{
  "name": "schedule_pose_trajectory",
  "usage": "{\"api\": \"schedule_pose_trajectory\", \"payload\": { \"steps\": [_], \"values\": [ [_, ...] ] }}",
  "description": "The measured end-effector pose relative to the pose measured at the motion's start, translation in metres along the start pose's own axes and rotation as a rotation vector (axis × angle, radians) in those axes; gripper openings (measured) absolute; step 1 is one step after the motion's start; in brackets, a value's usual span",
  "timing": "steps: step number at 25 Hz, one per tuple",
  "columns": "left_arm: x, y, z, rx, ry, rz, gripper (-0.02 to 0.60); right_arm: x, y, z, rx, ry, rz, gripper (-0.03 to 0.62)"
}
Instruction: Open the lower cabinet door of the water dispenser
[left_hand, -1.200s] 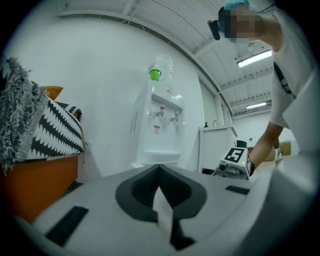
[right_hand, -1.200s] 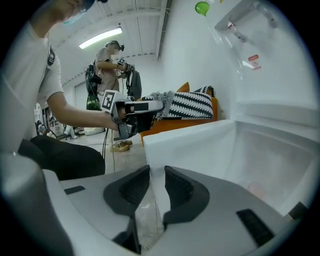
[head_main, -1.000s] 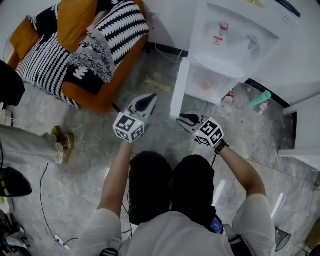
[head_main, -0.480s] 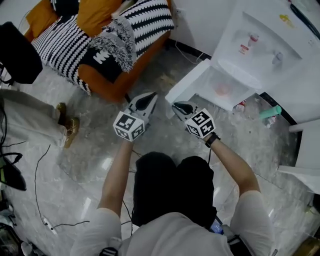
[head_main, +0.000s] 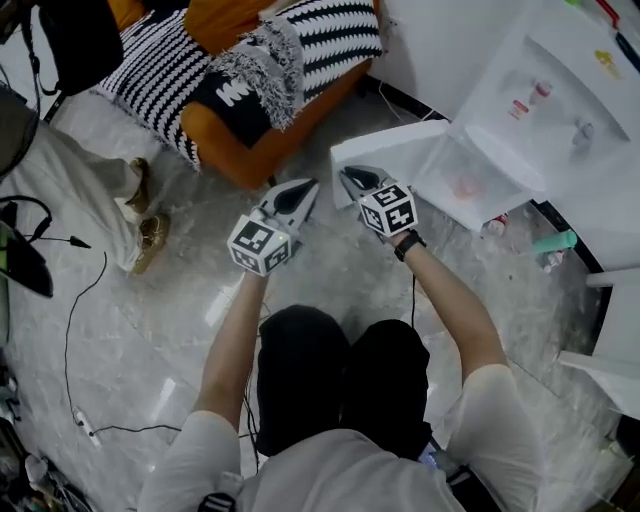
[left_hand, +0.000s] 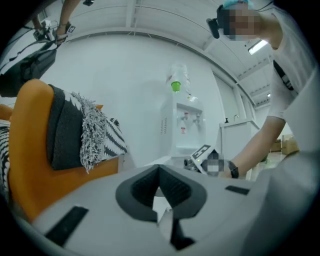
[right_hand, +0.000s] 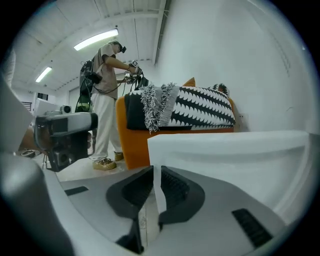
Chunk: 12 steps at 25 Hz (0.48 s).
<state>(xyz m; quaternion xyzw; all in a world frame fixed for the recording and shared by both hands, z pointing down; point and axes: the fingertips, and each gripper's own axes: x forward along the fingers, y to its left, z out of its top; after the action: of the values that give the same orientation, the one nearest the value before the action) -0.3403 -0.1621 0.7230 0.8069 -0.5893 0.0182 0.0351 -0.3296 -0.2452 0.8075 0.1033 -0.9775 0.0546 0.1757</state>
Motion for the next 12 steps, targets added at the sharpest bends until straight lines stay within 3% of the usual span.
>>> {"api": "schedule_pose_trajectory", "payload": {
  "steps": [8,12],
  "values": [
    [-0.010,0.010,0.014,0.027,0.002,0.022,0.009,0.045,-0.028,0.027,-0.017,-0.004,-0.093,0.028],
    [-0.013,0.007,0.017,0.036,0.004,0.025,0.009,0.047,-0.027,0.028,-0.008,-0.019,-0.087,0.010]
  ]
}}
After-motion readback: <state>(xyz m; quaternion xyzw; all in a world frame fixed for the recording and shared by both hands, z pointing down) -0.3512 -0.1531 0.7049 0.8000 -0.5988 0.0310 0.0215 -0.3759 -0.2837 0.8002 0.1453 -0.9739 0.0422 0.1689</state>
